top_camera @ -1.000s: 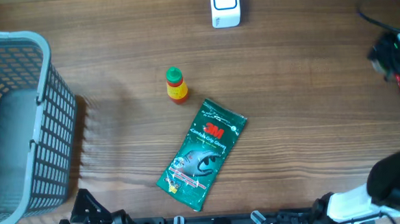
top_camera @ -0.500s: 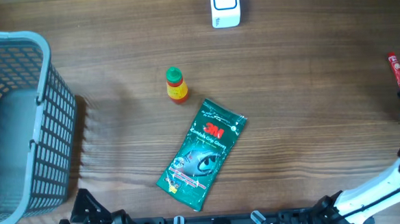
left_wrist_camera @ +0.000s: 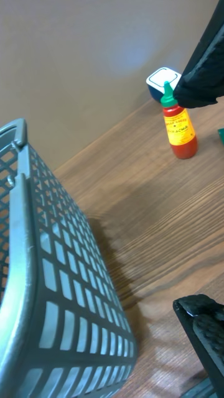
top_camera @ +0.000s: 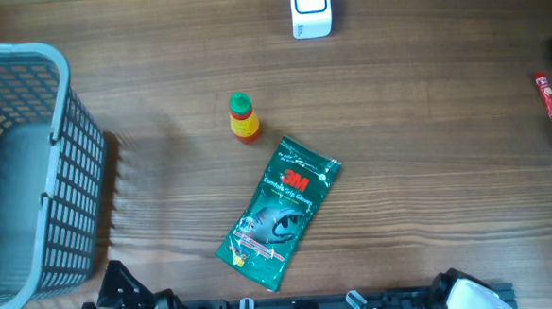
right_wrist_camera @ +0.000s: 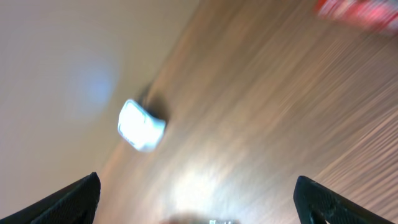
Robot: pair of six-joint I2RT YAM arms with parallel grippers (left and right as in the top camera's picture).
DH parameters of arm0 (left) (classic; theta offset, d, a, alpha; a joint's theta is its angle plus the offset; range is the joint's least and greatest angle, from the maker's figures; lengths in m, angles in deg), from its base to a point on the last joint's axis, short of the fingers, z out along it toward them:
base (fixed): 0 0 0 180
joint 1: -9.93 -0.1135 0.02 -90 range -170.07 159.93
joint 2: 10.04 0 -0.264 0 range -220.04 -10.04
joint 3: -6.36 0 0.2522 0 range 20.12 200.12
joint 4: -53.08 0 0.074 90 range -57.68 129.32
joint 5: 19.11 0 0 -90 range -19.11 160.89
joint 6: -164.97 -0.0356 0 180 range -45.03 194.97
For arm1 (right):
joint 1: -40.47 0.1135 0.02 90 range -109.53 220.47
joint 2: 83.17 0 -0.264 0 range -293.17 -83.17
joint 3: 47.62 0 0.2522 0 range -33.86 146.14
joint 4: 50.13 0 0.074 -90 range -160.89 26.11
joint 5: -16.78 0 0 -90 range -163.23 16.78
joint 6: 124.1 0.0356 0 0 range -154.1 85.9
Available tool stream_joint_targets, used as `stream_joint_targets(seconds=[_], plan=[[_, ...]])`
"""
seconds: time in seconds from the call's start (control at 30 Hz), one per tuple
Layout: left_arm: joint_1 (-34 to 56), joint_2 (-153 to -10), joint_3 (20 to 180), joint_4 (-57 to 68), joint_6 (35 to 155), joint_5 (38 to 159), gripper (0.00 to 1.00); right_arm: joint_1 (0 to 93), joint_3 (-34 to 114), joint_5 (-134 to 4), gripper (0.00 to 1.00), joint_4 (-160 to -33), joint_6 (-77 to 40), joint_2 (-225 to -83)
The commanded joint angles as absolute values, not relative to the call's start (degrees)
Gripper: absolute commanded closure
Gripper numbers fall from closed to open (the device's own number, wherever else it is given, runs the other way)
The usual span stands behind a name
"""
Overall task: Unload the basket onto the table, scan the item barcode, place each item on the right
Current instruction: 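Move the right gripper back over the green gloves pack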
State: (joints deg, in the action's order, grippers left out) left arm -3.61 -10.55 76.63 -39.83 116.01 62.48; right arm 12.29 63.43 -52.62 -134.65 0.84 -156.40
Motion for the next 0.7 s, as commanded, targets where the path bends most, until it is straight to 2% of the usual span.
stream_joint_targets(seconds=[0.0, 0.07, 0.23, 0.37, 0.67], plan=[[-3.4, -10.3, 76.6, -39.6, 116.0, 62.5, 0.0, 26.5, 60.8, -50.0, 0.0, -136.3, 2.3, -158.2], [-3.4, -10.3, 76.6, -39.6, 116.0, 62.5, 0.0, 36.4, 56.2, -52.0, 0.0, -131.7, 4.4, -159.4], [-3.4, -10.3, 76.6, -39.6, 116.0, 62.5, 0.0, 49.1, 42.5, -56.7, 0.0, -120.0, 9.8, -161.4], [-3.4, -10.3, 76.6, -39.6, 116.0, 62.5, 0.0, 53.7, 33.8, -56.9, 0.0, -112.6, 9.8, -162.1], [-3.4, -10.3, 76.6, -39.6, 116.0, 62.5, 0.0, 54.0, 27.0, -56.6, 0.0, -107.8, 10.0, -165.6]])
